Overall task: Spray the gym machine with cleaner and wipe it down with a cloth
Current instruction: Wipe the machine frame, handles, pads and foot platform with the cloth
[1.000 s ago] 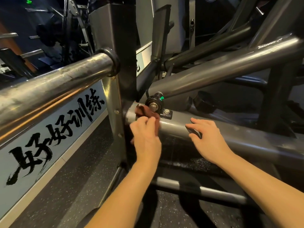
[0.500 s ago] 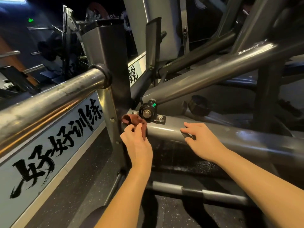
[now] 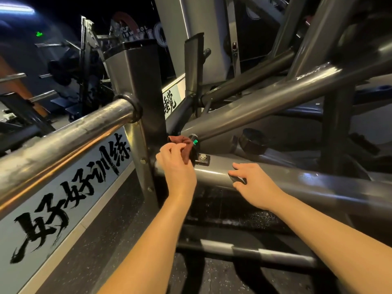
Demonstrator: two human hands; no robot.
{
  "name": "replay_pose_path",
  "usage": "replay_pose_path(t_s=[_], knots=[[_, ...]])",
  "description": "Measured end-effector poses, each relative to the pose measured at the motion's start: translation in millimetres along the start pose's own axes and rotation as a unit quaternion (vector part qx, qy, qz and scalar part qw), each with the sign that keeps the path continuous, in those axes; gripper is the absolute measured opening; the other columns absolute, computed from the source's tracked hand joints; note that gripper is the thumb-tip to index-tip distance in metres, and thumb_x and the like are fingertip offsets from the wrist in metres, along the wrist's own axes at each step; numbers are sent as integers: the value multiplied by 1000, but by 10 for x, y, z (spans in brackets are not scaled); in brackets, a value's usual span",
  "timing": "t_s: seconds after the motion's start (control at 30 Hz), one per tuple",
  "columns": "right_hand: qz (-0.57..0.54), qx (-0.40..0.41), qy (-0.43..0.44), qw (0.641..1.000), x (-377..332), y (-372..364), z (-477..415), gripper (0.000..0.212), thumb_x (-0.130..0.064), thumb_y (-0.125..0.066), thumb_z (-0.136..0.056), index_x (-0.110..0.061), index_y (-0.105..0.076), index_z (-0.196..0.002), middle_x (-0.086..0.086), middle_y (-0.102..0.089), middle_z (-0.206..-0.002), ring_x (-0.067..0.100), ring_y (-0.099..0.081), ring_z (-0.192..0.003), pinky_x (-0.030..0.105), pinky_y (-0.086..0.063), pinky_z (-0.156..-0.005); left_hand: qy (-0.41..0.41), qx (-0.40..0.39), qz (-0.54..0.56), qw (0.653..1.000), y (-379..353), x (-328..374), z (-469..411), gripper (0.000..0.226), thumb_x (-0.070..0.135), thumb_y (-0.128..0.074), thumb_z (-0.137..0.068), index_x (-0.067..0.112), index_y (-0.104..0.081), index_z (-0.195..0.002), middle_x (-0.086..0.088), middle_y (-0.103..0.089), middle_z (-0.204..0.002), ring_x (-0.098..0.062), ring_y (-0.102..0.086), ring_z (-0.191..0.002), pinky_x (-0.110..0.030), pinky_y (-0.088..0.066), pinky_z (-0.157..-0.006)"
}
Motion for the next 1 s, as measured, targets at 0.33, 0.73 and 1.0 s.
replay_pose_path(t_s=[0.33, 0.73, 1.0], knots=[[-83, 76, 17, 994, -97, 186, 165, 37, -24, -62, -102, -29, -64, -139, -8, -60, -145, 10, -49, -138, 28, -35, -115, -67, -156, 88, 982, -206, 85, 699, 35, -3, -67, -92, 19, -67, -119, 1, -52, -127, -4, -52, -111, -10, -47, -89], [-513, 47, -87, 853, -125, 363, 159, 24, -23, -55, -107, -25, -74, -121, 1, -78, -110, 22, -73, -108, 40, -58, -92, 9, -357, 256, 898, -37, 586, 469, 47, 8, -57, -103, 43, -57, -134, 22, -61, -131, 7, -55, -124, -11, -50, -94], [-53, 49, -2, 997, -15, 329, -291, 46, -30, -50, -108, -23, -48, -153, 3, -52, -153, 22, -47, -140, 28, -36, -109, -82, -192, -133, 969, -226, 35, 449, 50, 39, -73, -93, 23, -59, -138, 5, -51, -143, -15, -41, -136, -34, -34, -115]])
Point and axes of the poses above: each hand's wrist, its own z-axis away from the middle knuckle, its own y-axis out of the back of the hand, x = y × z, the point moved 3 cm from there along -z, towards the middle knuckle
